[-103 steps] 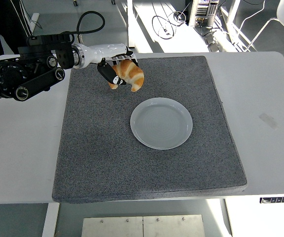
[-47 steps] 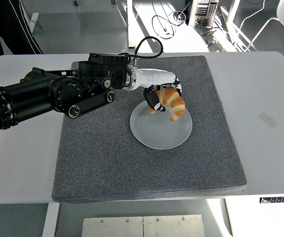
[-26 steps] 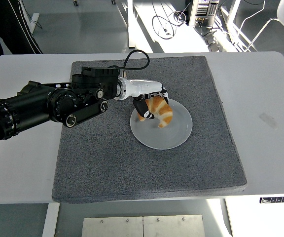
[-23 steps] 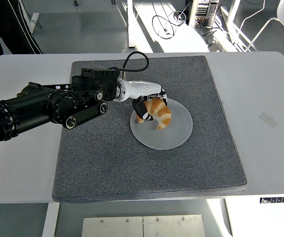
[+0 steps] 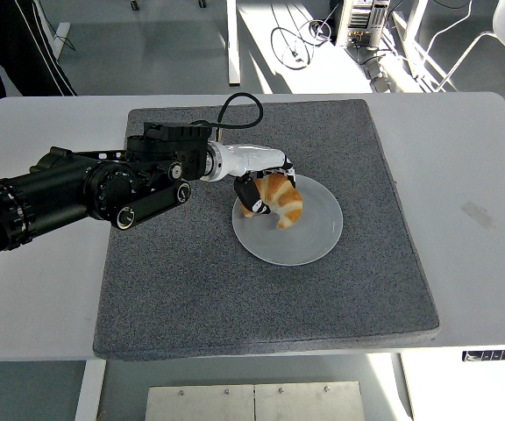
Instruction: Place the bread on the plate
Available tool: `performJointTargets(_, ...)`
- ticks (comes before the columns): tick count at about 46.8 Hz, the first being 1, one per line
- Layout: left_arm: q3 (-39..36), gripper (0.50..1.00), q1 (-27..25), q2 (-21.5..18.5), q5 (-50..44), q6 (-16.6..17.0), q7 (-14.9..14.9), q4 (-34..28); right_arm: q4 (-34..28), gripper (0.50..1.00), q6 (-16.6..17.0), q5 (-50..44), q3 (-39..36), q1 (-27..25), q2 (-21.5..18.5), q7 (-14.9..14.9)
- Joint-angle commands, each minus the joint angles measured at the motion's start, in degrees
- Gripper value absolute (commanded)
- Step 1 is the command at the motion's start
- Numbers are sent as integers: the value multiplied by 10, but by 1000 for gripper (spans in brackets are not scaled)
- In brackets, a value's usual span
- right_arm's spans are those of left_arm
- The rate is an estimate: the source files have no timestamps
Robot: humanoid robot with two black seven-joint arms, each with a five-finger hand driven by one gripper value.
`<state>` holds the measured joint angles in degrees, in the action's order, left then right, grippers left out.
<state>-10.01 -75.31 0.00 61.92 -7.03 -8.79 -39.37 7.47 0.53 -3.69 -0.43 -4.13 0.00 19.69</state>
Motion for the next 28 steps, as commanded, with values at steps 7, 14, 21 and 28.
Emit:
performJointTargets(7,4,977,-2,0,-2,-1,0,0,0,1000,0,0,0,0,0,0)
performJointTargets(14,7,980,-2,0,-52,-1,-1,-1,-1,1000,0,0,-1,0,0,0)
performJointTargets(21,7,980,-11,0,-162,-1,-1,0,-3,1000,-1,0,-1,0,0,0)
performJointTargets(28,47,980,-3,0,-267,-1,-5,0,-4,1000,-1,0,2,-1,0,0)
